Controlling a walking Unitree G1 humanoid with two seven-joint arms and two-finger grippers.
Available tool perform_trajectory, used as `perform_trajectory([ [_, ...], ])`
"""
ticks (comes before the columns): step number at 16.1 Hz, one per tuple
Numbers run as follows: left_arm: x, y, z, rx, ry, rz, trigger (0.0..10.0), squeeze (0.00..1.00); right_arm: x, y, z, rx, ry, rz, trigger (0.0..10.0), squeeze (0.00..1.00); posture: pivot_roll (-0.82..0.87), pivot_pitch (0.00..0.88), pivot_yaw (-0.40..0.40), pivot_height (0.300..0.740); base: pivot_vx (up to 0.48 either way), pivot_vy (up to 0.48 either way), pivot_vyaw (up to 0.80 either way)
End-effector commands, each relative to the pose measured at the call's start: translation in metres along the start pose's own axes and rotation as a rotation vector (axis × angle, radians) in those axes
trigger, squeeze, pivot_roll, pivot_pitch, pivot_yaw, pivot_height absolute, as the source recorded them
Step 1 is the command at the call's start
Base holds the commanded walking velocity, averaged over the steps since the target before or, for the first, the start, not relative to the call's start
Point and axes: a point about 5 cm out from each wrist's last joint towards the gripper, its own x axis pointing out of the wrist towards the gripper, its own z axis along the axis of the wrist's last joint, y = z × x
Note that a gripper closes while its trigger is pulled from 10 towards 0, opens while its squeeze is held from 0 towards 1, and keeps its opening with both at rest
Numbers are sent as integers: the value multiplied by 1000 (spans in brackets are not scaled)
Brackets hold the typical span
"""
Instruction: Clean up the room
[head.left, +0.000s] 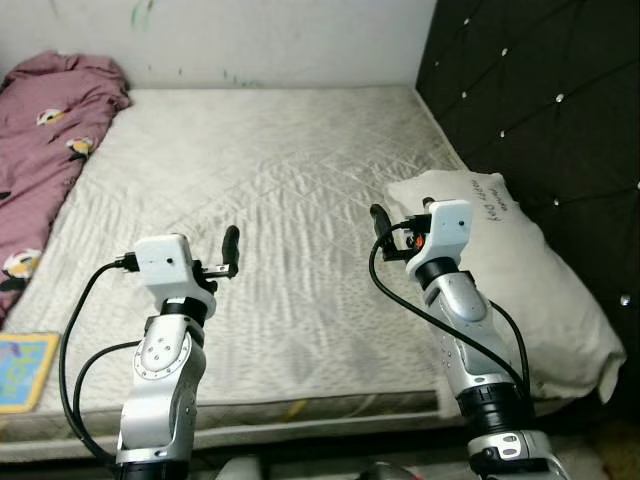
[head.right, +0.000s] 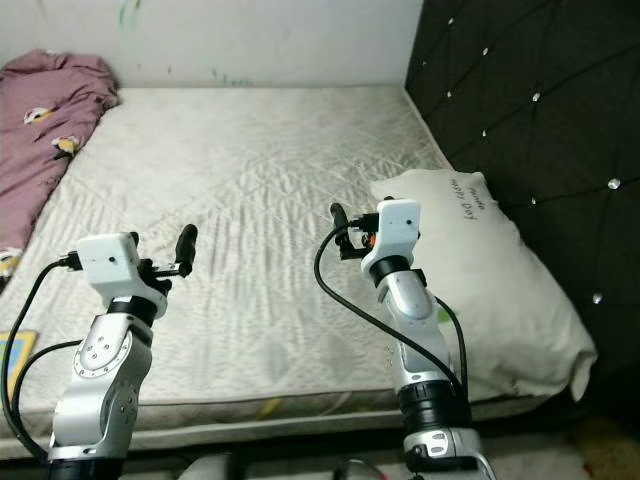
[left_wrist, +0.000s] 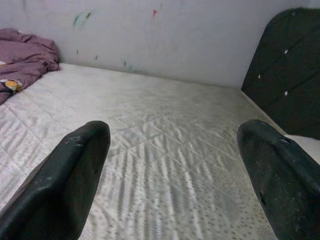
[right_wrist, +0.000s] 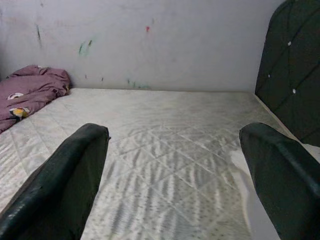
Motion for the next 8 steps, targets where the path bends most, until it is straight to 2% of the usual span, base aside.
perform_trajectory([
  [1,0,6,3,9,-4,22,10000,0,5,6,8,-2,-31,18,10000,0,26,21,-9,740,0,480,0],
  [8,1,8,5,7,-8,29,10000,0,4,5,7,-9,-26,7,10000,0,22,29,-7,740,0,480,0],
])
